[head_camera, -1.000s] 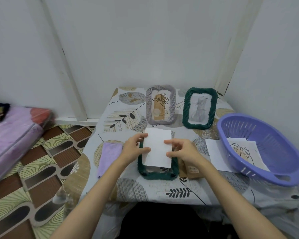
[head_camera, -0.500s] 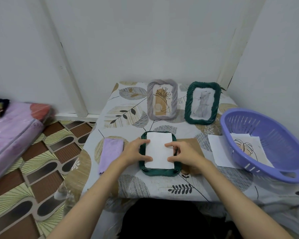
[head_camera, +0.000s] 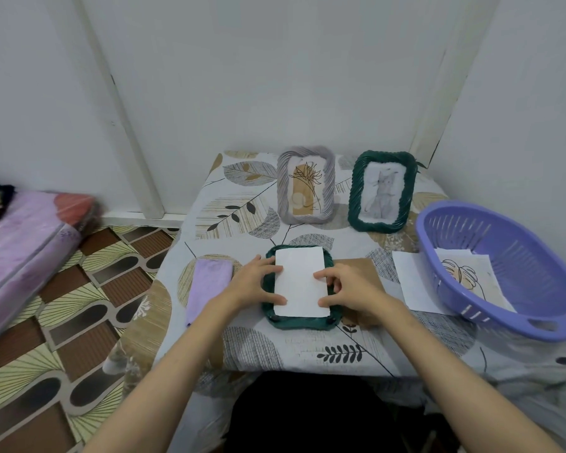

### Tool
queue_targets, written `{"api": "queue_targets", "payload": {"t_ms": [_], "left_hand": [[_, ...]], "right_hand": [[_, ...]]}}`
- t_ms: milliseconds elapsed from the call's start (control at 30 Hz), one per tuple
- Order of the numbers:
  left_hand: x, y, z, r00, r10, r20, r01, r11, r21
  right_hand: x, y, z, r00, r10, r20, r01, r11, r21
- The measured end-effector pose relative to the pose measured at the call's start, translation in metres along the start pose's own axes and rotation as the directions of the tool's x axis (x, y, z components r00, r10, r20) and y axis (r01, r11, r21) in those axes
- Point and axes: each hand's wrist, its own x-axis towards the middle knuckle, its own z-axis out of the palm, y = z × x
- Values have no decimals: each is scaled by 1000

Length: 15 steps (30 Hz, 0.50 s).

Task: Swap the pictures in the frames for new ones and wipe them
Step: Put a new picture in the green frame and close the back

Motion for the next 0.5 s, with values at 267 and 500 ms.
{"api": "queue_targets", "payload": {"t_ms": [267, 500], "left_hand": [[0, -4, -1, 998, -27, 51, 24, 998, 51], [-6, -5, 3, 998, -20, 60, 23, 998, -61]], "right_hand": [[-2, 0, 2, 998, -36, 52, 40, 997, -72], [-1, 2, 2, 995, -15, 103, 30, 989, -148]]}}
